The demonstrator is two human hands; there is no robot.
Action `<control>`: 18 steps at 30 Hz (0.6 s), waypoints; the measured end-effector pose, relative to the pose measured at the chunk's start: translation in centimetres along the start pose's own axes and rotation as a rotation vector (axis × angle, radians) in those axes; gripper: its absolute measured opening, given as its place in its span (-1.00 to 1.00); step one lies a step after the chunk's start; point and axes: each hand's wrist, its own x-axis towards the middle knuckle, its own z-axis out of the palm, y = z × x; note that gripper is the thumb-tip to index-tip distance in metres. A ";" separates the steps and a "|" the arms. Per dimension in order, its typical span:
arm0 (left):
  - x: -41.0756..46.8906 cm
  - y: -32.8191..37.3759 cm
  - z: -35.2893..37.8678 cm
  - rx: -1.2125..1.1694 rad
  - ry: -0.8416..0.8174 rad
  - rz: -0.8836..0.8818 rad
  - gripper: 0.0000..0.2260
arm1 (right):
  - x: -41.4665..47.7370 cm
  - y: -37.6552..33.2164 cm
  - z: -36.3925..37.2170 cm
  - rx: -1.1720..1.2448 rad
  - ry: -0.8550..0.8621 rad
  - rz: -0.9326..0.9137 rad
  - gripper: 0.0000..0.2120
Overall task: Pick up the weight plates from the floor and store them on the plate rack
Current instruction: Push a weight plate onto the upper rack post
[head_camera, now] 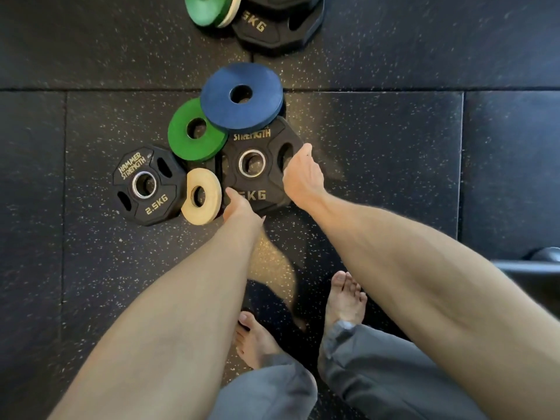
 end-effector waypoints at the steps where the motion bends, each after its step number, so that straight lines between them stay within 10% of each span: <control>1: -0.2 0.1 -0.6 0.004 -0.007 0.001 -0.43 | -0.6 -0.8 -0.7 0.105 -0.012 0.076 -0.55; 6: -2.0 1.8 -2.0 0.069 -0.075 0.026 -0.51 | -1.9 -4.5 -4.1 0.524 -0.024 0.397 -0.35; 18: -14.4 2.2 -5.0 0.372 -0.062 0.037 -0.73 | -11.5 -5.1 -14.6 0.596 0.066 0.760 -0.29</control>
